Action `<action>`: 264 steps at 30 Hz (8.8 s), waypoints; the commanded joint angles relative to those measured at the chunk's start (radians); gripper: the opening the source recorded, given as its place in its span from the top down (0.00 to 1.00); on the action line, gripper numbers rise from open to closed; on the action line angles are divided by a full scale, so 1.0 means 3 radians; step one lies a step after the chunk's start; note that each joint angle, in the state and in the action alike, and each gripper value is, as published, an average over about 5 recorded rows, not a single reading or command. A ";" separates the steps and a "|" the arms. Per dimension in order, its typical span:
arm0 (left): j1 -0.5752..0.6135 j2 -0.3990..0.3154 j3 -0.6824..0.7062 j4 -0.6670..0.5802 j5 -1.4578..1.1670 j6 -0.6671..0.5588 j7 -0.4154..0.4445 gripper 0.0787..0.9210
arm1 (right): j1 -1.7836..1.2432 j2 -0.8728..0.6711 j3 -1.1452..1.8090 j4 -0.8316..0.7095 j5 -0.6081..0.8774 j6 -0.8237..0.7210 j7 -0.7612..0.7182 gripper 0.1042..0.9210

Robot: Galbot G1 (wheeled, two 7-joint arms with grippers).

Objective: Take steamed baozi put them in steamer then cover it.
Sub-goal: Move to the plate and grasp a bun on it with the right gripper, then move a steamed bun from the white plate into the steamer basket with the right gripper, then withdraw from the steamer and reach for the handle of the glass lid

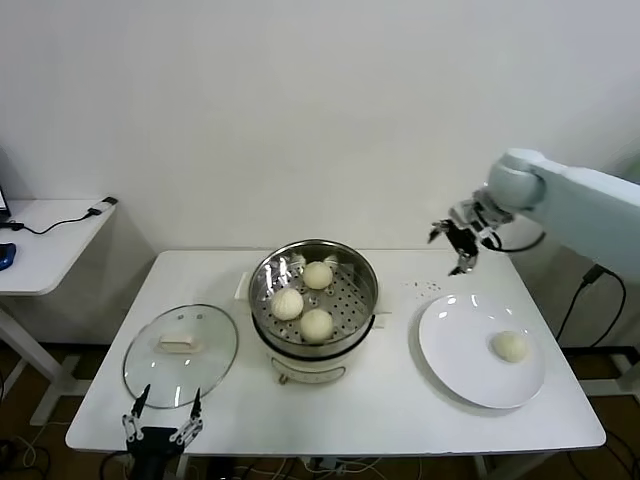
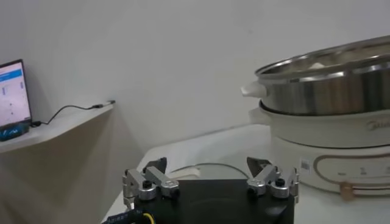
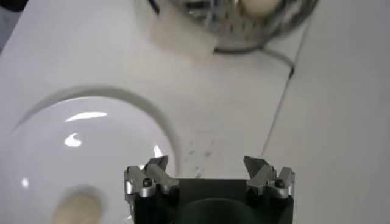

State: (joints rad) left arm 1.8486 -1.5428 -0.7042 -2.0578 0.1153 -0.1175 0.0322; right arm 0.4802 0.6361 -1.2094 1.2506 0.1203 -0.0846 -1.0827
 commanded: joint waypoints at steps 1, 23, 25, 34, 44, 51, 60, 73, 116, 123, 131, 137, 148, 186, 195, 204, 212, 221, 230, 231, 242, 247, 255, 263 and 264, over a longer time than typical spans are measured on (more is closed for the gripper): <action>0.0004 -0.0007 0.0011 0.0004 0.0034 0.0006 0.0002 0.12 | -0.1495 -0.0750 0.1093 -0.0147 -0.0494 -0.0353 -0.0116 0.12; 0.0037 -0.0034 -0.0007 0.0025 0.0104 0.0005 -0.0005 0.12 | -0.2023 -0.0051 0.1673 -0.0918 -0.0854 -0.0131 -0.0144 0.12; 0.0035 -0.0039 -0.0006 0.0030 0.0110 0.0005 -0.0006 0.12 | -0.2007 -0.0004 0.1654 -0.0953 -0.0857 -0.0127 -0.0144 0.12; 0.0035 -0.0045 -0.0010 0.0052 0.0127 -0.0003 -0.0007 0.12 | -0.1948 0.0156 0.1632 -0.1093 -0.0875 -0.0078 -0.0130 0.12; 0.0024 -0.0044 -0.0009 0.0055 0.0131 -0.0002 -0.0007 0.12 | -0.1835 0.0177 0.1543 -0.1160 -0.0851 -0.0002 -0.0178 0.17; 0.0028 -0.0043 -0.0004 0.0043 0.0129 -0.0001 -0.0007 0.12 | -0.1561 0.0131 0.1233 -0.1092 -0.0539 -0.0054 -0.0176 0.29; 0.0008 -0.0040 0.0059 0.0034 0.0118 -0.0010 -0.0003 0.12 | 0.0115 0.0455 -0.0262 -0.1004 0.0772 -0.0298 -0.0152 0.30; -0.0020 0.0003 0.0166 0.0038 0.0069 -0.0063 0.0006 0.12 | 0.1510 0.1668 -0.1616 -0.0884 0.2589 -0.0591 -0.0033 0.31; 0.0004 0.0045 0.0150 0.0097 -0.0030 -0.0130 0.0002 0.12 | 0.0593 0.2396 -0.1897 -0.0670 0.2485 -0.0825 0.0450 0.30; 0.0019 0.0051 0.0146 0.0093 -0.0030 -0.0138 0.0001 0.12 | 0.0644 0.2363 -0.1835 -0.0668 0.2491 -0.0826 0.0460 0.22; 0.0007 0.0052 0.0145 0.0079 -0.0021 -0.0128 0.0001 0.12 | 0.0852 0.2180 -0.1759 -0.0496 0.2467 -0.0752 0.0354 0.12; 0.0000 0.0060 0.0144 0.0063 -0.0003 -0.0116 0.0002 0.12 | 0.1075 0.1723 -0.1537 -0.0322 0.2520 -0.0489 0.0365 0.12; -0.0029 0.0043 0.0114 0.0001 0.0086 -0.0063 0.0001 0.12 | 0.0917 0.0356 -0.0989 0.0345 0.2929 0.0457 0.1425 0.12; -0.0626 0.0460 0.0038 0.0212 0.5019 0.0367 -0.0359 0.12 | -0.6143 0.0793 0.6007 0.1452 0.2040 0.0454 0.2575 0.12; -0.1266 0.0482 0.0048 0.1222 0.5195 0.0240 -0.0779 0.12 | -0.6300 0.0986 0.6115 0.1338 0.1772 0.0502 0.2551 0.12; -0.1699 0.0510 0.0026 0.1838 0.5024 0.0187 -0.0777 0.12 | -0.6318 0.1067 0.6124 0.1249 0.1631 0.0531 0.2559 0.12; -0.1981 0.0547 0.0020 0.2175 0.5013 0.0196 -0.0878 0.12 | -0.6323 0.1094 0.6110 0.1211 0.1559 0.0564 0.2549 0.12; -0.2172 0.0604 0.0013 0.2356 0.4941 0.0190 -0.0937 0.12 | -0.6322 0.1124 0.6100 0.1175 0.1508 0.0591 0.2542 0.12; -0.2273 0.0670 0.0060 0.2433 0.4715 0.0161 -0.0956 0.12 | -0.6340 0.1164 0.6105 0.1140 0.1420 0.0632 0.2512 0.12; -0.2270 0.0672 0.0057 0.2425 0.4692 0.0147 -0.0941 0.12 | -0.6340 0.1170 0.6105 0.1129 0.1406 0.0639 0.2505 0.12; -0.2248 0.0639 0.0031 0.2457 0.4531 0.0052 -0.0895 0.44 | -0.6315 0.1201 0.6082 0.1044 0.1257 0.0702 0.2458 0.12; -0.2230 0.0650 0.0028 0.2432 0.4463 0.0034 -0.0899 0.61 | -0.6312 0.1213 0.6086 0.1021 0.1229 0.0728 0.2438 0.12; -0.2041 0.0737 0.0058 0.1973 0.4170 0.0094 -0.0836 0.89 | -0.6306 0.1217 0.6093 0.0988 0.1207 0.0751 0.2413 0.12; -0.1358 0.1083 0.0089 0.0674 0.3819 0.0883 -0.0526 0.92 | -0.6240 0.1207 0.6110 0.0927 0.1217 0.0776 0.2411 0.12; -0.1280 0.1126 0.0083 0.0520 0.3815 0.1019 -0.0496 0.92 | -0.6226 0.1206 0.6110 0.0916 0.1216 0.0780 0.2411 0.12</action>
State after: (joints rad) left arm 1.2710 -1.2975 -0.6771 -1.5010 1.3691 -0.0487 -0.1950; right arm -1.4001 0.9989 0.6229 1.5380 0.4897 0.1449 -0.3579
